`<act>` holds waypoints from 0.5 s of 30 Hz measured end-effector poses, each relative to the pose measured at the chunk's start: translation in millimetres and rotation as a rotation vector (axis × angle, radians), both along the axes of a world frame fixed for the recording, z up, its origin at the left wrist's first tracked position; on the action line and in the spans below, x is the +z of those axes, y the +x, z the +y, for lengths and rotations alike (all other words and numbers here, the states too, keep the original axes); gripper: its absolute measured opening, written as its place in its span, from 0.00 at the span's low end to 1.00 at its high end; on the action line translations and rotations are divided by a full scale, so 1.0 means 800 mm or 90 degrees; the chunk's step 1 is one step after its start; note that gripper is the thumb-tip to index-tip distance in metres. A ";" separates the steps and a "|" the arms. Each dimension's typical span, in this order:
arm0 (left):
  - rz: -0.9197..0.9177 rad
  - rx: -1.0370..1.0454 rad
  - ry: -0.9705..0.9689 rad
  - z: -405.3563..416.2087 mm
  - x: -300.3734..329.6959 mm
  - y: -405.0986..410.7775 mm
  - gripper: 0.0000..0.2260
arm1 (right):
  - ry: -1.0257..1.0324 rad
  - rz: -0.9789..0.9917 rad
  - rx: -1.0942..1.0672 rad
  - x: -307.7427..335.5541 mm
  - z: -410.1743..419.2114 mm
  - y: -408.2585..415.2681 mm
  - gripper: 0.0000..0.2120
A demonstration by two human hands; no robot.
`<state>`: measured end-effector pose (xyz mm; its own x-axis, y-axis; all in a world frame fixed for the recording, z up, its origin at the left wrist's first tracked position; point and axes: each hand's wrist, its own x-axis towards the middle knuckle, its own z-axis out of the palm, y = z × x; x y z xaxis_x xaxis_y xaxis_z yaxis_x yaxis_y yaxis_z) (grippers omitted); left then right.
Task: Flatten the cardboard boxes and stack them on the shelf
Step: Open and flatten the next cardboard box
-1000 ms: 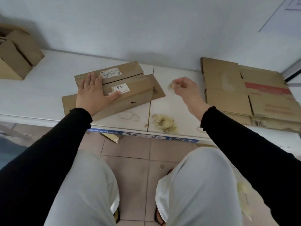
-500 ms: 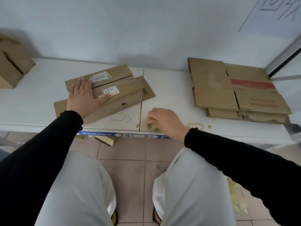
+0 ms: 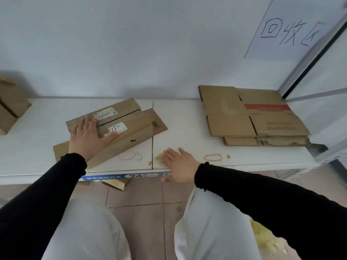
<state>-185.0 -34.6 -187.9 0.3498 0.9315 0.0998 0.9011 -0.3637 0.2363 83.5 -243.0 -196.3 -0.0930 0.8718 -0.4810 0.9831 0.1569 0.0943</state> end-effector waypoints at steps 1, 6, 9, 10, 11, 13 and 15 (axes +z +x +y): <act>0.001 -0.001 -0.009 0.001 0.001 -0.001 0.49 | 0.003 -0.007 0.011 0.003 0.002 -0.002 0.49; 0.016 -0.020 -0.068 0.005 0.016 -0.002 0.47 | 0.004 0.092 -0.051 0.030 0.021 -0.011 0.44; 0.028 -0.029 -0.124 0.013 0.023 -0.004 0.45 | -0.123 0.287 -0.305 0.062 0.048 -0.001 0.45; 0.024 -0.031 -0.135 0.016 0.024 -0.005 0.43 | -0.155 0.351 -0.358 0.072 0.055 0.006 0.48; 0.017 -0.034 -0.144 0.019 0.025 -0.006 0.40 | -0.183 0.410 -0.387 0.078 0.061 0.014 0.49; 0.004 -0.038 -0.166 0.024 0.027 -0.010 0.36 | -0.209 0.463 -0.414 0.087 0.073 0.026 0.47; -0.007 -0.043 -0.197 0.030 0.031 -0.013 0.34 | -0.148 0.444 -0.434 0.099 0.091 0.032 0.39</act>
<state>-195.3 -10.9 -163.3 0.4130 0.8926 -0.1808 0.8740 -0.3326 0.3543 108.9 -170.5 -116.9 0.0647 0.7353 -0.6746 0.6943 -0.5188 -0.4989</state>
